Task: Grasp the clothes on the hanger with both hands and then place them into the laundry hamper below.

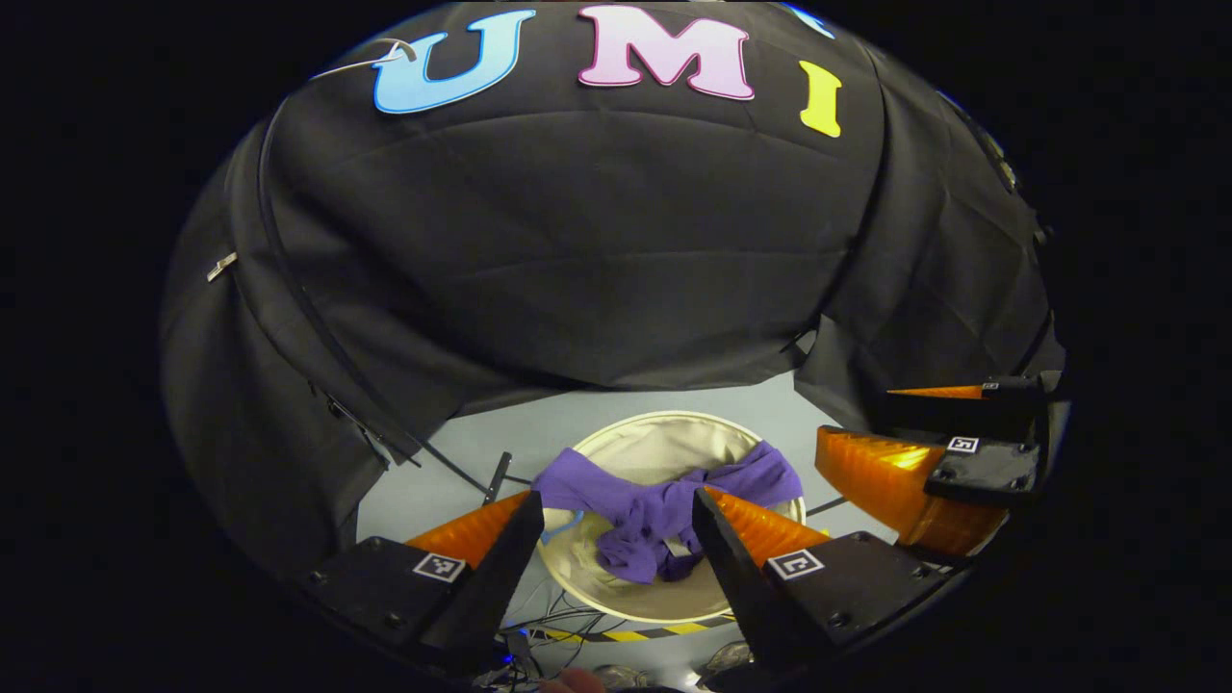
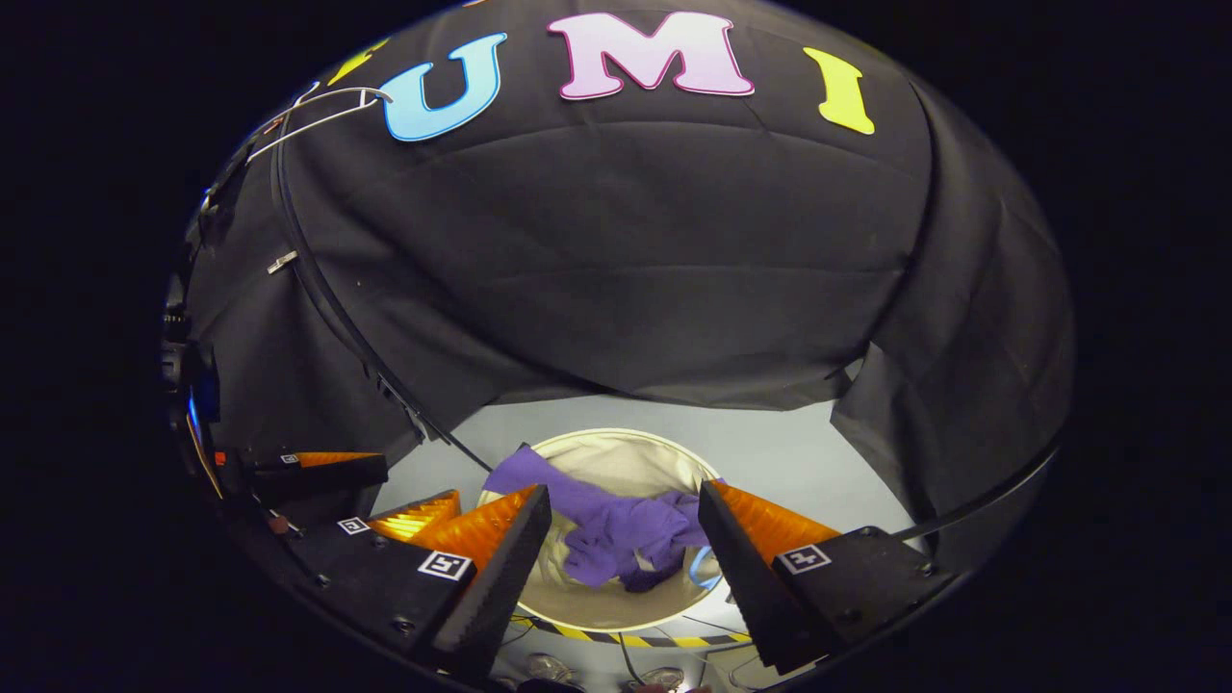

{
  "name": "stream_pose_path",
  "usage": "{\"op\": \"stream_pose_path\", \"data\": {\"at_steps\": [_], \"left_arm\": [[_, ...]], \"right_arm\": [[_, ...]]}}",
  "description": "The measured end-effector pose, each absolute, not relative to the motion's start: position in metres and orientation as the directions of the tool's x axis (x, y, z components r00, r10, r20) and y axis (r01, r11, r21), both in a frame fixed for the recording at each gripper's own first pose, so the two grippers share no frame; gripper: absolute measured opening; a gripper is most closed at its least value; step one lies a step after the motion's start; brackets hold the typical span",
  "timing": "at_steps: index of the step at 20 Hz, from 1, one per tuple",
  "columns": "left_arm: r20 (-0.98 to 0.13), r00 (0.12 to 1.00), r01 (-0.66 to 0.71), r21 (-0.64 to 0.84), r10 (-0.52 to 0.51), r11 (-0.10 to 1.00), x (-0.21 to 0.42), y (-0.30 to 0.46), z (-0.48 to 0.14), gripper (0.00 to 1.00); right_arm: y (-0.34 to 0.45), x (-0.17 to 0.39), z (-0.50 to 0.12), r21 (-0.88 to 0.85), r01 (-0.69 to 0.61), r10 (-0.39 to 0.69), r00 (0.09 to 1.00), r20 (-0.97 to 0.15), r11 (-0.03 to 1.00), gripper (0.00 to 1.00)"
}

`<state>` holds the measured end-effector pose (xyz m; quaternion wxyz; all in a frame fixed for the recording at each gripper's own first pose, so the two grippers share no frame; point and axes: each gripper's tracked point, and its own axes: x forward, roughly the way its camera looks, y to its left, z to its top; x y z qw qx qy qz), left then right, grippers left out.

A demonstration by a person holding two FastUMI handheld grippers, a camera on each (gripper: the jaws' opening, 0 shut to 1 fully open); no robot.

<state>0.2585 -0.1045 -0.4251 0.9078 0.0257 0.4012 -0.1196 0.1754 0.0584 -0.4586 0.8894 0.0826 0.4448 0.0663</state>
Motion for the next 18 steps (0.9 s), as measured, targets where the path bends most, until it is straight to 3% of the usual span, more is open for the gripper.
{"op": "stream_pose_path", "data": {"at_steps": [7,18], "left_arm": [[-0.666,0.716,0.210,-0.077,-0.207,0.975,0.248,-0.090,-0.372,0.98],[-0.383,0.911,0.128,-0.087,-0.152,0.988,0.202,-0.052,-0.196,0.98]], "right_arm": [[0.042,0.169,-0.404,0.161,-0.035,0.140,0.688,-0.712,0.986,0.99],[0.027,0.158,-0.213,0.117,-0.028,0.078,0.892,-0.446,0.993,0.98]]}}
